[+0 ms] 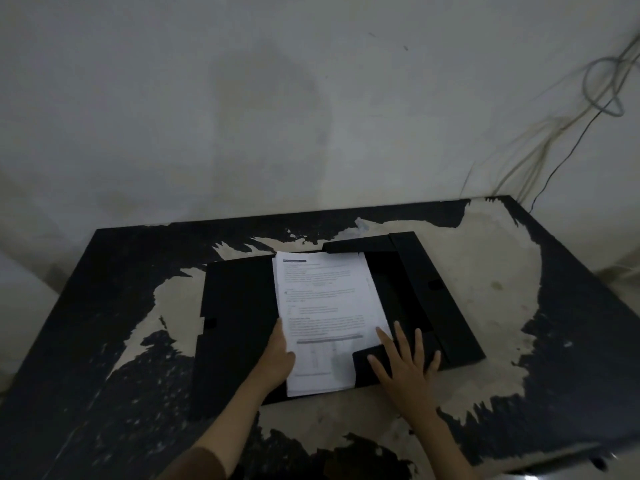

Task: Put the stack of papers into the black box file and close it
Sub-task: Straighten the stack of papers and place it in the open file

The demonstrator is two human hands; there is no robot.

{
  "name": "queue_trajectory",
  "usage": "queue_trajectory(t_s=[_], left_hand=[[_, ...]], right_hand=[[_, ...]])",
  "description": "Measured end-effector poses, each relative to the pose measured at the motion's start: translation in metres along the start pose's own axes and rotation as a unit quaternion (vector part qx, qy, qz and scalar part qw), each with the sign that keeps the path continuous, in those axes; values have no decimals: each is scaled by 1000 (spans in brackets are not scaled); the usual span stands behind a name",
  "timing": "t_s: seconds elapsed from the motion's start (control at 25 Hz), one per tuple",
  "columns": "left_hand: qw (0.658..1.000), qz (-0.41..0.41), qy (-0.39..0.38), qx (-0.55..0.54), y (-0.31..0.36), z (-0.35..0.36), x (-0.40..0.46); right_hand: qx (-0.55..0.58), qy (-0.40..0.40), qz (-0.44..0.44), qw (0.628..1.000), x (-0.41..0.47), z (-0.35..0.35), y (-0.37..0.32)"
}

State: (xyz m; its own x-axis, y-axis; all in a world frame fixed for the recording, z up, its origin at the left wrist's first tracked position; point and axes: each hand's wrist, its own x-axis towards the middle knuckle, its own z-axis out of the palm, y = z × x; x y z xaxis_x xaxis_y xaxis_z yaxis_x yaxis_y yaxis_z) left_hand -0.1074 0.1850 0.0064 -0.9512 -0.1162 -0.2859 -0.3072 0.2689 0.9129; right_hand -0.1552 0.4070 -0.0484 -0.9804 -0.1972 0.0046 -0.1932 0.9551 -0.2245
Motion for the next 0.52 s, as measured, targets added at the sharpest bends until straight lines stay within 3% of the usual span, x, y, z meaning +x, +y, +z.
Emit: queue_trajectory(t_s=[0.2,0.52], left_hand=[[1000,-15,-19,-5,17,27,15],[989,-81,-120,10,47,39,33]], right_hand=[[9,-10,4,1000,0,1,1],[30,-17,8,999,1,-1,1]])
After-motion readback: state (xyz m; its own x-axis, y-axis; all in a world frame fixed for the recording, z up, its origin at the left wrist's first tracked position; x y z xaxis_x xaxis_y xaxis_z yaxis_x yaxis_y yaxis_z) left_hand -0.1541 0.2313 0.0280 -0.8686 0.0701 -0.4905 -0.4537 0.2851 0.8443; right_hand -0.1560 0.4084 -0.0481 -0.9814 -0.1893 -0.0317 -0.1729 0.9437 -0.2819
